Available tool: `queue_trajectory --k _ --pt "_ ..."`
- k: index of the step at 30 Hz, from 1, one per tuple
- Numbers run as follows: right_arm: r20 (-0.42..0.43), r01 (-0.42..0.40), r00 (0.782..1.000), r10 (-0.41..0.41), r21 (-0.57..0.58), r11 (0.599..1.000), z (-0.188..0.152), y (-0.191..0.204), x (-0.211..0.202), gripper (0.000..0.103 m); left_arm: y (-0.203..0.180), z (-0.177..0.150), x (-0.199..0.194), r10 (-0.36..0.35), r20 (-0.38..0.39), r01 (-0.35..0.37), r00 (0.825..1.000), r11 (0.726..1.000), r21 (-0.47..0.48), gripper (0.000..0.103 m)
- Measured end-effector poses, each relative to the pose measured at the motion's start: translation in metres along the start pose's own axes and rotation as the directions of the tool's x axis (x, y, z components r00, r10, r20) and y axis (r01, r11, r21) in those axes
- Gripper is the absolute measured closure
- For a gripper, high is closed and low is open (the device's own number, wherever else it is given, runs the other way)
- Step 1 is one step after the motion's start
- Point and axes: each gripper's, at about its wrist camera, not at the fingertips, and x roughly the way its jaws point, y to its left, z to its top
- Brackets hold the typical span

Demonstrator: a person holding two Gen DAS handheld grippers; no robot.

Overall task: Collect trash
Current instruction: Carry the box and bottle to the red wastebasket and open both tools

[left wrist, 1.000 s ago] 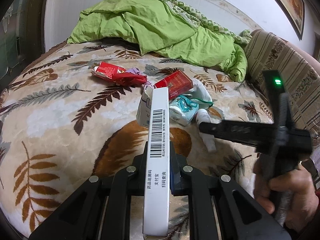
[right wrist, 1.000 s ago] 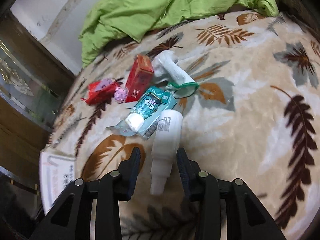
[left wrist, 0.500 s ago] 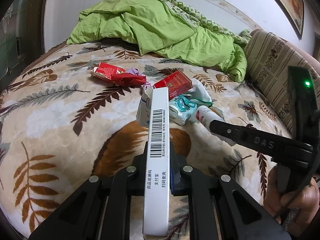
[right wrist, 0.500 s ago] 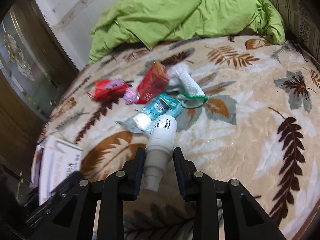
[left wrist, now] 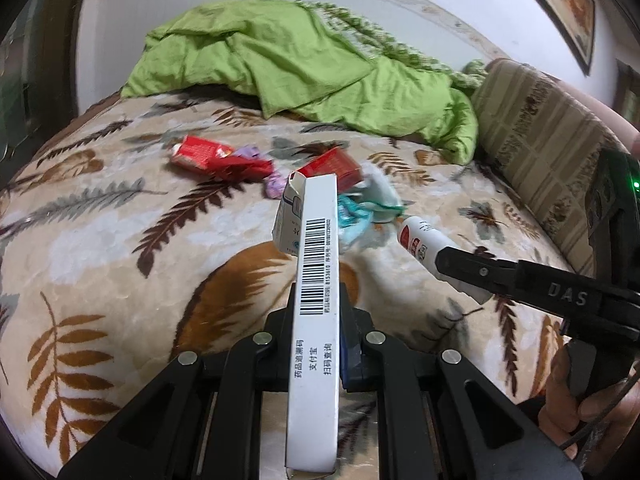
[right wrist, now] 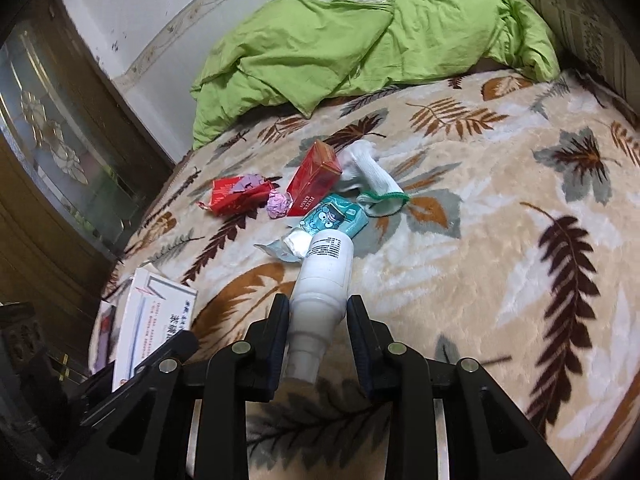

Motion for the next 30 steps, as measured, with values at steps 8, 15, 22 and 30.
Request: queue_trajectory --k 8,15,22,30 --pt "0.101 -0.045 0.994 0.039 0.052 0.998 -0.014 -0.019 -0.092 0.071 -0.049 0.007 -0.018 -0.132 -0.014 0.133 0.991 0.988 0.077 0.09" --pt "0.19 0.018 0.981 -0.042 0.125 0.992 -0.039 -0.06 -0.19 0.071 -0.129 0.01 -0.039 -0.29 -0.057 0.296 0.955 0.932 0.211 0.09" --pt "0.236 0.154 0.947 -0.219 0.267 0.951 -0.08 -0.114 -0.276 0.071 -0.235 -0.01 -0.041 -0.468 -0.241 0.524 0.85 0.798 0.3 0.09" --pt "0.215 0.26 0.898 -0.383 0.444 0.857 -0.124 -0.178 -0.338 0.07 -0.332 -0.054 -0.014 -0.513 -0.462 0.672 0.724 0.676 0.302 0.087"
